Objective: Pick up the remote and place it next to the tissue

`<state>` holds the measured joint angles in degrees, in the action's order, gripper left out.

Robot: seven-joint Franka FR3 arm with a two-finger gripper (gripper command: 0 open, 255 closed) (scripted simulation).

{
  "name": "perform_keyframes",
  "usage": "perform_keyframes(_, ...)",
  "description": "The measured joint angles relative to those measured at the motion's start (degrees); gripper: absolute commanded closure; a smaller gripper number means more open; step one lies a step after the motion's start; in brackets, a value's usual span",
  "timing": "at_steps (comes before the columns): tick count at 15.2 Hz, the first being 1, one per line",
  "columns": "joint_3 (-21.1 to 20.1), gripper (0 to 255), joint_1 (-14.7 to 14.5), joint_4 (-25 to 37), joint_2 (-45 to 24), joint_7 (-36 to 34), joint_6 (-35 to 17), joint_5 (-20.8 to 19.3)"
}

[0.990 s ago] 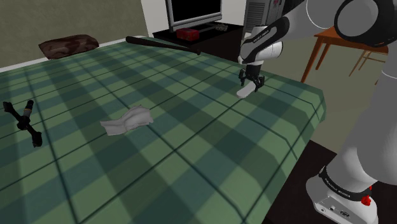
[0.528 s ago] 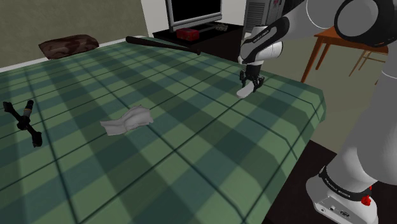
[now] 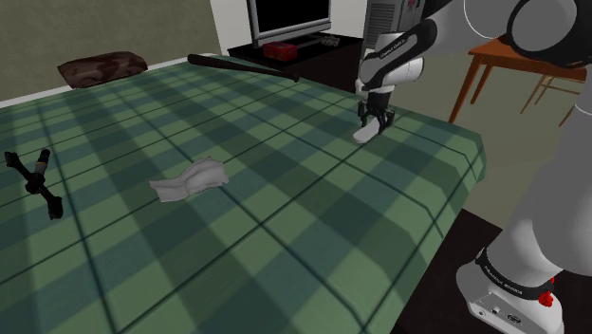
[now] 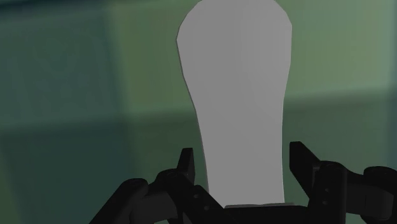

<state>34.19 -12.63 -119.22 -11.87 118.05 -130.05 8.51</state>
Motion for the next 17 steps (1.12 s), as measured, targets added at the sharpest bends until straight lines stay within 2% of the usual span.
perform_keyframes(17,1.08,255,-1.15,6.66,6.57,-3.47,11.92,-5.18)
